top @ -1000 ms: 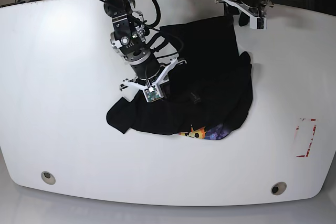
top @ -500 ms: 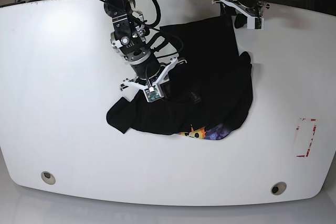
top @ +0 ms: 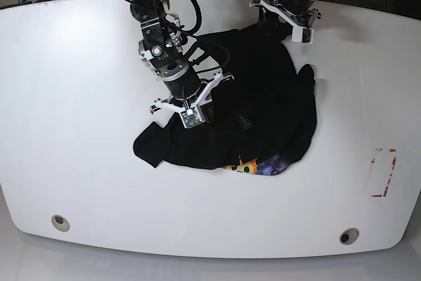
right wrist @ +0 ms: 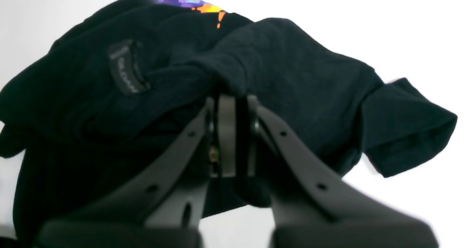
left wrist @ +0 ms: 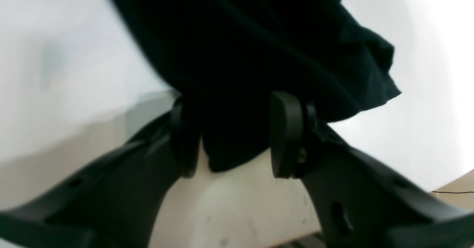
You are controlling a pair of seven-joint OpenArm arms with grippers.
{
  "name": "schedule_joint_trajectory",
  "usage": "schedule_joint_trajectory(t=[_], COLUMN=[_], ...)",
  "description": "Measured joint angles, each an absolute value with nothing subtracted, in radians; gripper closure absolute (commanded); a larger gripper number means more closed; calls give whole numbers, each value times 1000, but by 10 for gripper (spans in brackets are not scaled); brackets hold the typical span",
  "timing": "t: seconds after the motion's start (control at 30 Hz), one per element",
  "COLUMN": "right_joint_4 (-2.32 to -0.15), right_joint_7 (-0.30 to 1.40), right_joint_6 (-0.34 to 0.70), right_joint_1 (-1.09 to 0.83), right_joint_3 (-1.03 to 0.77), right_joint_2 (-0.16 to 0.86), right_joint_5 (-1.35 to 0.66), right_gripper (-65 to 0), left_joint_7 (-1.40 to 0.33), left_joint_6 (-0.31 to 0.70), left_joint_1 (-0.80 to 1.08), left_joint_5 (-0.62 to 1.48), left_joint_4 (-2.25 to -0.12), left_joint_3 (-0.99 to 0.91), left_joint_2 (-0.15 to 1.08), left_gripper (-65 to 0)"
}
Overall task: Layout the t-shirt on the table in an organized manner, then fold the t-shirt properly
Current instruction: 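Lower the left gripper and grasp the t-shirt's opposite edge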
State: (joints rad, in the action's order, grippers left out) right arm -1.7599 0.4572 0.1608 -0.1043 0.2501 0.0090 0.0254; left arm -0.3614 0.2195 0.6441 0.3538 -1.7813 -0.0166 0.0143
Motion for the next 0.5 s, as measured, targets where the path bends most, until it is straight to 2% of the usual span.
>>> schedule_joint_trajectory(t=[0.1,0.13,0.5], right_joint_4=[-1760,-1760,-1761], right_joint_7=[457,457,457], right_joint_6=[161,161,160], right_joint_1=[-104,-104,-107], right_joint_3=[250,250,249], right_joint_2=[9,9,9], right_joint_5=[25,25,25], right_gripper=[0,0,0], left_joint_7=[-362,-361,-339], left_joint_6=[218,217,229], left_joint_1=[628,625,597], left_joint_5=[355,356,373], left_joint_4=[-1766,-1761,-1716], left_joint_3=[-17,-17,-15], left_joint_2=[14,14,20], left_gripper=[-74,-3,0])
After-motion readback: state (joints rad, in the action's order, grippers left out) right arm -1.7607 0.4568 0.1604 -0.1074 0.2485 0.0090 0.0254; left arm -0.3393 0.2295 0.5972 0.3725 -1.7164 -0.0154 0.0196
